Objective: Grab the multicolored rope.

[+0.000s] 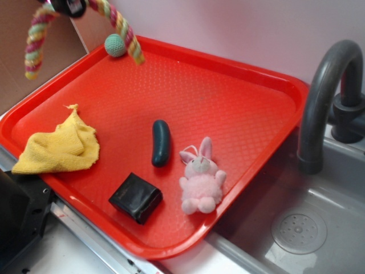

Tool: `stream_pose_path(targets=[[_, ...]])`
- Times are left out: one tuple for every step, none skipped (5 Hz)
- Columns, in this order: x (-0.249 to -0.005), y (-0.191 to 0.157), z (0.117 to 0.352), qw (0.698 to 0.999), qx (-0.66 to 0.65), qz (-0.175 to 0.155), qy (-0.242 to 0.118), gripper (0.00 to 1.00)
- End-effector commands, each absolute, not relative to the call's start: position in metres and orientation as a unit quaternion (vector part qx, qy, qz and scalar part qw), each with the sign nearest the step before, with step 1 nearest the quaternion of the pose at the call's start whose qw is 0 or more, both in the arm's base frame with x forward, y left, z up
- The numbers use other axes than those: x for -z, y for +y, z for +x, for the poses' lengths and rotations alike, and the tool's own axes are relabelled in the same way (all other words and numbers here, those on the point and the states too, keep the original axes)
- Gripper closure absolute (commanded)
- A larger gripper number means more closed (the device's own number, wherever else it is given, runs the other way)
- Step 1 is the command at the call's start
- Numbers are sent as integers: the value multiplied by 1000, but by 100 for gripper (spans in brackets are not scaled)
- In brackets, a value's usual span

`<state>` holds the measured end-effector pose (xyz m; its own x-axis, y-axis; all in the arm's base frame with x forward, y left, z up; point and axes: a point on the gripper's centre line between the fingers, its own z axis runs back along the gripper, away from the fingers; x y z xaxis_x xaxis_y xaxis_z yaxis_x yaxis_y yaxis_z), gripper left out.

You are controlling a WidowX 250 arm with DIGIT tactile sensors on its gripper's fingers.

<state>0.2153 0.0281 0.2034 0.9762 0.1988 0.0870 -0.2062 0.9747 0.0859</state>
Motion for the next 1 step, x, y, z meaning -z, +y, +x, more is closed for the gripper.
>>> stream_pose_path(targets=[[-201,17,228,942,-335,0,-35,79]])
